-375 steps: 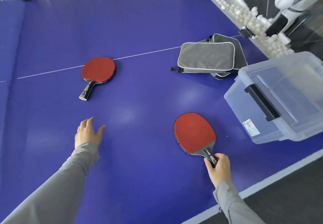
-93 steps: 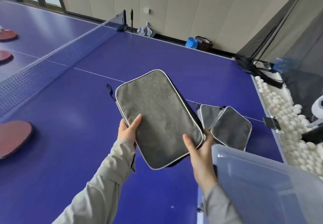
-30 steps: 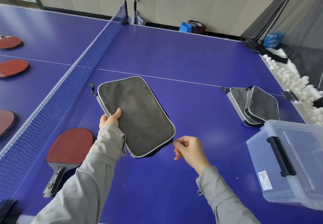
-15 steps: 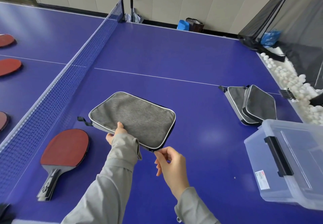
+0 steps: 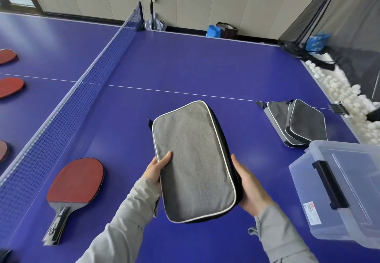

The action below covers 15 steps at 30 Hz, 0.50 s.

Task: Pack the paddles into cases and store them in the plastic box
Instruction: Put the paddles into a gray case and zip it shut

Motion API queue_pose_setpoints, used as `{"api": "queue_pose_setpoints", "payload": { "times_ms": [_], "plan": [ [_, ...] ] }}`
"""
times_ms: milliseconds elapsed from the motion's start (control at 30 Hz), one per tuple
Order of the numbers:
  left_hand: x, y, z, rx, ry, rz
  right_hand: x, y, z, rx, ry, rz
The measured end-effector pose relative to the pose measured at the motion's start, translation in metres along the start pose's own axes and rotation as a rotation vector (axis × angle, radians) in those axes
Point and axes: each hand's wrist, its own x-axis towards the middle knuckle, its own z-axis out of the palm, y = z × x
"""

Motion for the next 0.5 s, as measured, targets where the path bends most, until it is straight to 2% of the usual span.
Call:
{"api": "queue_pose_setpoints", "payload": {
  "times_ms": [100, 167, 200, 233, 300, 367, 500],
  "plan": [
    [-0.001, -0.006, 0.011, 0.183, 0.132, 0.103, -0.002, 0.010, 0.002, -0.052, 0.072, -0.139],
    [-0.003, -0.013, 0.016, 0.584, 0.329, 0.226, -0.003, 0.018, 0.006, -0.112, 0.148, -0.225],
    [-0.009, -0.018, 0.022, 0.758, 0.367, 0.290, -0.003, 0.023, 0.008, -0.153, 0.192, -0.254],
    [-0.016, -0.023, 0.030, 0.834, 0.316, 0.336, -0.003, 0.028, 0.011, -0.211, 0.231, -0.277],
    [-0.033, -0.037, 0.050, 0.720, 0.078, 0.288, -0.004, 0.038, 0.017, -0.349, 0.270, -0.312],
    [-0.045, -0.054, 0.063, 0.642, -0.053, 0.264, -0.006, 0.047, 0.023, -0.401, 0.254, -0.319],
    [-0.055, -0.064, 0.055, 0.656, 0.010, 0.313, -0.009, 0.059, 0.027, -0.438, 0.183, -0.300]
  ]
}}
